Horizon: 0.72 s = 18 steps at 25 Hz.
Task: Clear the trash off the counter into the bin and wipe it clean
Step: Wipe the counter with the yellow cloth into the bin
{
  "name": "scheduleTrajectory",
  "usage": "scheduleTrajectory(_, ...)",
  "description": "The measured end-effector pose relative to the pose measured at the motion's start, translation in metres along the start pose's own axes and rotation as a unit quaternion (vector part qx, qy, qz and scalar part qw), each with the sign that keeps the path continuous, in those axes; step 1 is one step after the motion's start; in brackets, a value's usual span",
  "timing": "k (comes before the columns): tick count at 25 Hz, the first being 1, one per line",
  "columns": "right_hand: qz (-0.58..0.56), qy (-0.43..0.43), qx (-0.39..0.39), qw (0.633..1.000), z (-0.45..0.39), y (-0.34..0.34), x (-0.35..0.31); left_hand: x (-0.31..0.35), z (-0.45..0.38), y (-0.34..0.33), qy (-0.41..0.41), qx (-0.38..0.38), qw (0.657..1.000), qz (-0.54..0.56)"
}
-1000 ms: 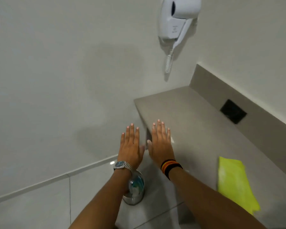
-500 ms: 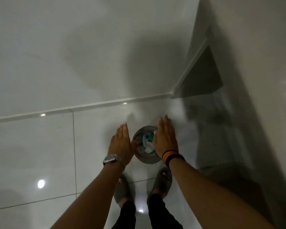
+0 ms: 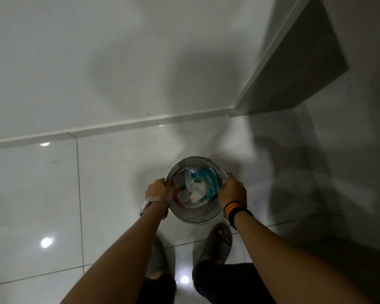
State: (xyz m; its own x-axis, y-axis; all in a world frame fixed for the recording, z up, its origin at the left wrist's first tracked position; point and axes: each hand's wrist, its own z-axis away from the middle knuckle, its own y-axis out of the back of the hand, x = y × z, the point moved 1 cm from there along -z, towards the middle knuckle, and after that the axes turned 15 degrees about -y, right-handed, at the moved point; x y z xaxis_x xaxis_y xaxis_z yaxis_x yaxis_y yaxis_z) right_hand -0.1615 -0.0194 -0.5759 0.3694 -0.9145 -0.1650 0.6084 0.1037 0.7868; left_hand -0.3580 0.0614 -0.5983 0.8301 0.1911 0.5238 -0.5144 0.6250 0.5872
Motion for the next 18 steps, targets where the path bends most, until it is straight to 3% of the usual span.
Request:
scheduleTrajectory(9, -0.083, 0.073, 0.003, 0.994, 0.235, 0.236, -0.072, 0.138, 0.246, 0.214, -0.059, 0.154, 0.986, 0.017)
scheduleTrajectory(13, -0.155, 0.106, 0.021, 0.982, 0.308, 0.303, -0.078, 0.172, 0.311, 0.263, -0.076, 0.185, 0.978, 0.060)
scheduleTrajectory(15, -0.200, 0.133, 0.061, 0.969, 0.325, 0.328, -0.057, 0.174, 0.319, 0.265, -0.090, 0.181, 0.977, 0.068)
scheduleTrajectory(18, -0.215, 0.132, 0.237, 0.938, 0.322, 0.375, 0.016, 0.176, 0.330, 0.252, -0.100, 0.158, 0.980, 0.071)
